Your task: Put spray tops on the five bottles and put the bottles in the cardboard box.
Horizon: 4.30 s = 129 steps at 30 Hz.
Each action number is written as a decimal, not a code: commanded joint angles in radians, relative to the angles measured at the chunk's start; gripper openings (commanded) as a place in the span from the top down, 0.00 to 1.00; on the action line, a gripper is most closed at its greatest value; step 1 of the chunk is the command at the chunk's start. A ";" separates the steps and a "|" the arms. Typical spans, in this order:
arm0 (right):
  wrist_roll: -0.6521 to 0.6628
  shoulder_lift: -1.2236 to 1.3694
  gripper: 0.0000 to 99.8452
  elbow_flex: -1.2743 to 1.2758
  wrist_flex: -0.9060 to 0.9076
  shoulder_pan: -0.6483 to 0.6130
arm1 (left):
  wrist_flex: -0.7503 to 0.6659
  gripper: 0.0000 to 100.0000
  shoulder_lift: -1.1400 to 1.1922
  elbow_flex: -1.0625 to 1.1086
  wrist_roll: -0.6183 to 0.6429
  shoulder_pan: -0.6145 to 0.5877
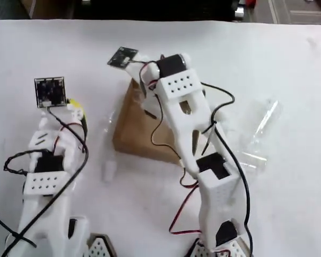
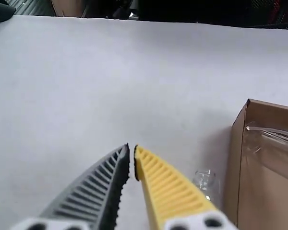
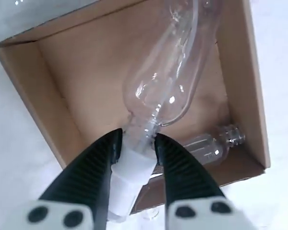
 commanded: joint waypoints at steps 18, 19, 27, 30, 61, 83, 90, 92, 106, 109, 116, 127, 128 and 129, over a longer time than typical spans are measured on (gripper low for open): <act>-0.008 -0.015 0.98 -0.049 -0.136 -0.016 | -0.029 0.97 -0.015 -0.008 0.003 -0.013; -0.008 -0.015 0.98 -0.049 -0.143 -0.018 | -0.028 0.97 -0.015 -0.008 0.003 -0.013; -0.008 -0.015 0.98 -0.049 -0.186 -0.051 | -0.028 0.97 -0.015 -0.008 0.003 -0.013; -0.008 -0.015 0.98 -0.049 -0.219 -0.059 | -0.026 0.97 -0.015 -0.008 0.003 -0.013; -0.008 0.116 0.98 -0.072 -0.667 -0.077 | -0.026 0.97 -0.015 -0.008 0.002 -0.013; -0.158 -0.030 0.82 0.101 -0.028 -0.027 | -0.025 0.97 -0.015 -0.008 0.002 -0.013; -0.164 -0.021 0.81 0.244 -0.199 -0.031 | -0.025 0.97 -0.015 -0.008 0.002 -0.013; -0.169 -0.021 0.81 0.275 -0.245 -0.027 | -0.025 0.97 -0.015 -0.008 0.002 -0.013; -0.207 0.091 0.82 0.307 -0.363 -0.041 | -0.025 0.97 -0.015 -0.008 0.002 -0.013; -0.207 0.097 0.95 0.282 -0.361 -0.039 | -0.026 0.97 -0.015 -0.008 0.002 -0.013; -0.198 0.021 0.99 0.163 -0.225 -0.036 | -0.026 0.97 -0.015 -0.006 0.002 -0.013; -0.196 -0.185 0.98 -0.112 0.053 0.101 | -0.025 0.97 -0.015 -0.006 0.002 -0.013; -0.196 -0.202 0.98 -0.112 0.053 0.128 | -0.025 0.97 -0.015 -0.006 0.002 -0.013; -0.195 -0.216 0.98 -0.110 0.053 0.159 | -0.025 0.97 -0.015 -0.006 0.002 -0.013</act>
